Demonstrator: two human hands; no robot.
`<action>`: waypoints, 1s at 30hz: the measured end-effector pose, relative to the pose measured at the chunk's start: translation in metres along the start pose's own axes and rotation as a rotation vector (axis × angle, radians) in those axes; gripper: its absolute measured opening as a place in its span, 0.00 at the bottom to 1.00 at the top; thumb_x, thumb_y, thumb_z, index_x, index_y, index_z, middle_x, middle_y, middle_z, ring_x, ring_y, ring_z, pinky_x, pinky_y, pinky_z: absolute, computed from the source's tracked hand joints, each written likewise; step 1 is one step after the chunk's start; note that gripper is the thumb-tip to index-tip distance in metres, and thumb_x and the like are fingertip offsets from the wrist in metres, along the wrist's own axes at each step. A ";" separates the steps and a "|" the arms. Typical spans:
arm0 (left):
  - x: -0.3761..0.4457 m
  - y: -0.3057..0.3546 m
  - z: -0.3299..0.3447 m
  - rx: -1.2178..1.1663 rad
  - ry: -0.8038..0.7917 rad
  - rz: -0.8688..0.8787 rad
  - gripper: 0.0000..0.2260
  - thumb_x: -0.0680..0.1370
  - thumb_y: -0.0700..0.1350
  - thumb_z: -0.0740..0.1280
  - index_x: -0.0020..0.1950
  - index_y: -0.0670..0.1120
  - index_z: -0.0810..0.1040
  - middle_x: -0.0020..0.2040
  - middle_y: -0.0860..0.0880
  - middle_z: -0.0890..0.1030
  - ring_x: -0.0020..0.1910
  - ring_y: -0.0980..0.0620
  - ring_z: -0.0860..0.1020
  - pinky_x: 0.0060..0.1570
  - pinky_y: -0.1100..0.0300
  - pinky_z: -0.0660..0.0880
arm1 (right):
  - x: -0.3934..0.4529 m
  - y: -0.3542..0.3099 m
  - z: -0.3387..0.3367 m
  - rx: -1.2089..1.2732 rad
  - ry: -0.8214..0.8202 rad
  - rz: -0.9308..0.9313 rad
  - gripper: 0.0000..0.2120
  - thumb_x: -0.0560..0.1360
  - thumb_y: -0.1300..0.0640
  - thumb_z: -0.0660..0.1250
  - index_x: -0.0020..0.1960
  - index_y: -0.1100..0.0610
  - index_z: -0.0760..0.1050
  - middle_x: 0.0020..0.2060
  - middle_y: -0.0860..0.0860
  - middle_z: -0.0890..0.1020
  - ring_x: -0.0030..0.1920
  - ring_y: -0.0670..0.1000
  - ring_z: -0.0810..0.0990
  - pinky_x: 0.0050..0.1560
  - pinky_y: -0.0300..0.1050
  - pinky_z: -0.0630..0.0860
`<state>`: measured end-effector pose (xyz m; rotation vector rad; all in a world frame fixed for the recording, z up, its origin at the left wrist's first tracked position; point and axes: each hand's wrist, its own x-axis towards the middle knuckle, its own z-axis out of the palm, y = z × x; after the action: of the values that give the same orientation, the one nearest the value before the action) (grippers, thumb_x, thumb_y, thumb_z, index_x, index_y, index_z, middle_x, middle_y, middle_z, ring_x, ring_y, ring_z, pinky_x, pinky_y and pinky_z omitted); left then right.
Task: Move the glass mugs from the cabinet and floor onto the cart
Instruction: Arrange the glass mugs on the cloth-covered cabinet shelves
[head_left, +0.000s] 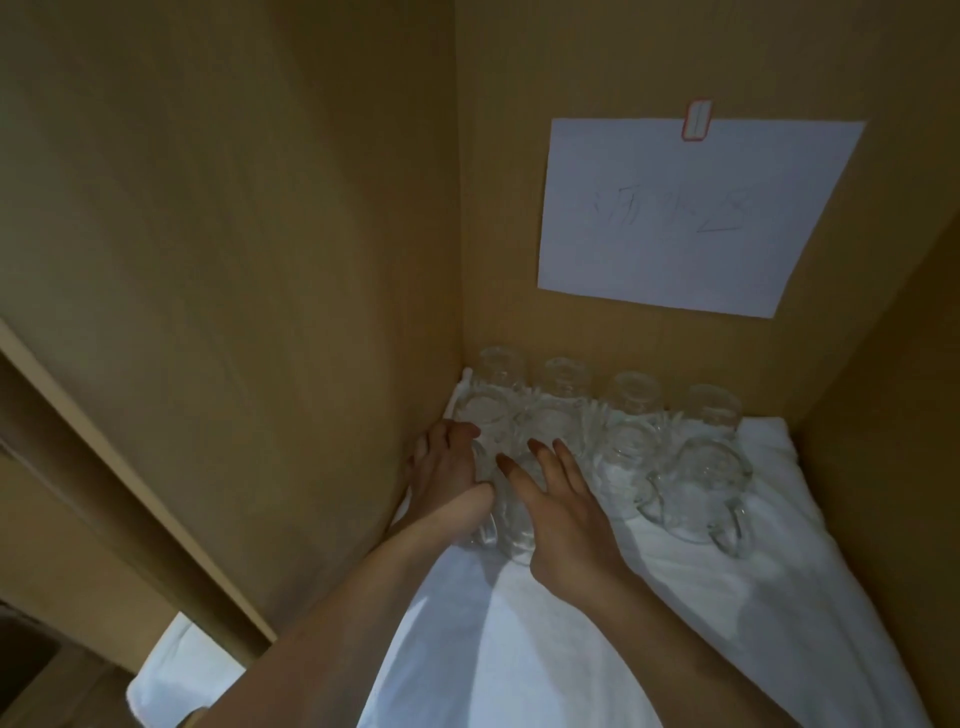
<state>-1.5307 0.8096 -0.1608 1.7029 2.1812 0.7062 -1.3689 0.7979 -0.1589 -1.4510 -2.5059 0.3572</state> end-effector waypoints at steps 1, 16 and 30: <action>0.000 0.001 0.000 0.004 -0.002 0.000 0.29 0.69 0.44 0.70 0.70 0.52 0.67 0.70 0.49 0.66 0.68 0.46 0.63 0.66 0.55 0.62 | 0.000 0.000 -0.001 -0.009 -0.005 0.001 0.49 0.71 0.68 0.65 0.80 0.39 0.45 0.80 0.47 0.41 0.79 0.52 0.33 0.77 0.47 0.58; -0.063 0.009 0.008 0.263 0.151 0.088 0.29 0.79 0.55 0.62 0.79 0.51 0.59 0.79 0.43 0.56 0.78 0.41 0.51 0.76 0.46 0.53 | -0.056 0.013 -0.002 0.038 0.017 -0.028 0.43 0.77 0.55 0.68 0.81 0.41 0.43 0.80 0.45 0.37 0.81 0.54 0.40 0.78 0.47 0.51; -0.156 -0.008 0.007 0.216 0.160 0.017 0.26 0.78 0.54 0.66 0.76 0.52 0.68 0.78 0.45 0.63 0.78 0.41 0.57 0.76 0.48 0.57 | -0.115 -0.011 0.008 0.042 -0.099 -0.105 0.39 0.78 0.49 0.65 0.81 0.45 0.47 0.81 0.52 0.44 0.80 0.57 0.43 0.78 0.50 0.50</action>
<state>-1.4931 0.6597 -0.1821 1.8270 2.4324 0.6517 -1.3245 0.6920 -0.1716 -1.3111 -2.6225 0.4700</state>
